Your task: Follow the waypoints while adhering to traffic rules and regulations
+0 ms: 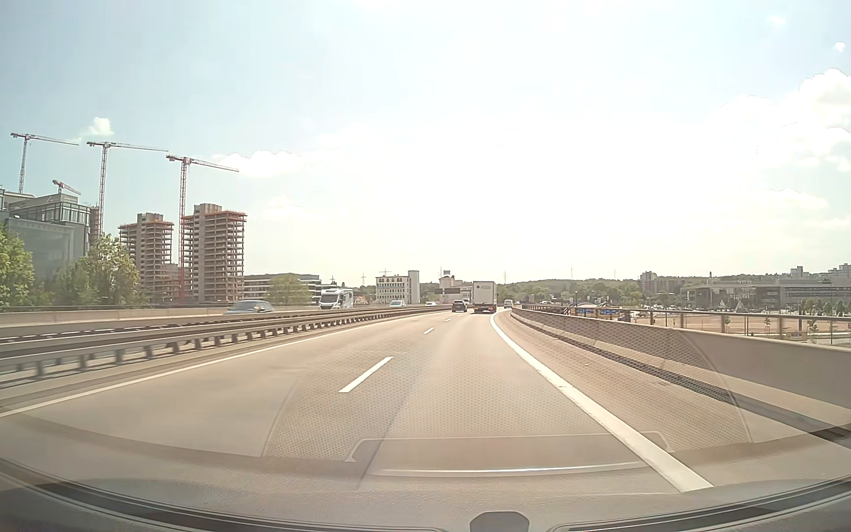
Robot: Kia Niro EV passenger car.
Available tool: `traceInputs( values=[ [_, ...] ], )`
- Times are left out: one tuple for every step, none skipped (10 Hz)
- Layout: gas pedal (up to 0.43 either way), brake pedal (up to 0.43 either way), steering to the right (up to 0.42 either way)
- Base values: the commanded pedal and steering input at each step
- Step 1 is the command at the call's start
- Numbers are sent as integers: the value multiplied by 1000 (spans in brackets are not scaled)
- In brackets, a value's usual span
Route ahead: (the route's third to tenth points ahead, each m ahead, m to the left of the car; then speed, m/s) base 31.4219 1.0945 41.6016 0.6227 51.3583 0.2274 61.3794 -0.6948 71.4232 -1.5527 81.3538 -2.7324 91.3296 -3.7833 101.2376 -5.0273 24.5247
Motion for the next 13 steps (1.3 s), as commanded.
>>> traceInputs(
  values=[
    [150, 30, 6],
    [150, 30, 6],
    [138, 30, 6],
    [138, 30, 6],
    [138, 30, 6],
    [138, 30, 6],
    [138, 30, 10],
    [138, 30, 11],
    [138, 30, 11],
    [138, 30, 11],
    [138, 30, 11],
    [138, 30, 11],
    [138, 30, 11]
  ],
)
